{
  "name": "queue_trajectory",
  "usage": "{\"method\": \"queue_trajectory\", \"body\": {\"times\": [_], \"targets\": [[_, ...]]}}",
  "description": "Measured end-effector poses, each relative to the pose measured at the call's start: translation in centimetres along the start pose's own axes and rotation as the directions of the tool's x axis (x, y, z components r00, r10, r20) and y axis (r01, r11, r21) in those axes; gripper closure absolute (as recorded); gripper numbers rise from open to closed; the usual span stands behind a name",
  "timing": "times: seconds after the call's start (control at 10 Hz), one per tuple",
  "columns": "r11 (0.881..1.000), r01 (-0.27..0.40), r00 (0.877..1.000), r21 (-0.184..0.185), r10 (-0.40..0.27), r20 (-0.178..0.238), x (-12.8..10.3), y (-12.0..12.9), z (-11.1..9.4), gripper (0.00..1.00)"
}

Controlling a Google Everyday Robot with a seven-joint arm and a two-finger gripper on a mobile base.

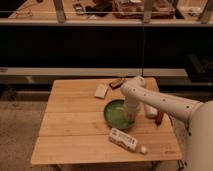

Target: Push the ceramic bowl across the table

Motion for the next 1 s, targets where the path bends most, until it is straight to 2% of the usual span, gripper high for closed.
{"method": "queue_trajectory", "body": {"times": [0.3, 0.5, 0.6, 0.7, 0.9, 1.0], "targets": [[1.000, -0.021, 1.000, -0.006, 0.021, 0.012, -0.83, 1.29, 0.37, 0.85], [0.999, -0.031, 0.999, 0.026, 0.031, 0.009, -0.91, 1.21, 0.10, 0.80], [0.999, -0.029, 1.000, 0.027, 0.029, 0.008, -0.89, 1.28, 0.03, 0.78], [0.999, -0.026, 1.000, 0.027, 0.026, 0.008, -0.91, 1.10, 0.02, 0.72], [0.999, -0.028, 1.000, 0.028, 0.028, 0.008, -0.90, 1.26, 0.02, 0.50], [0.999, -0.028, 1.000, 0.028, 0.028, 0.009, -0.91, 1.27, 0.04, 0.42]]}}
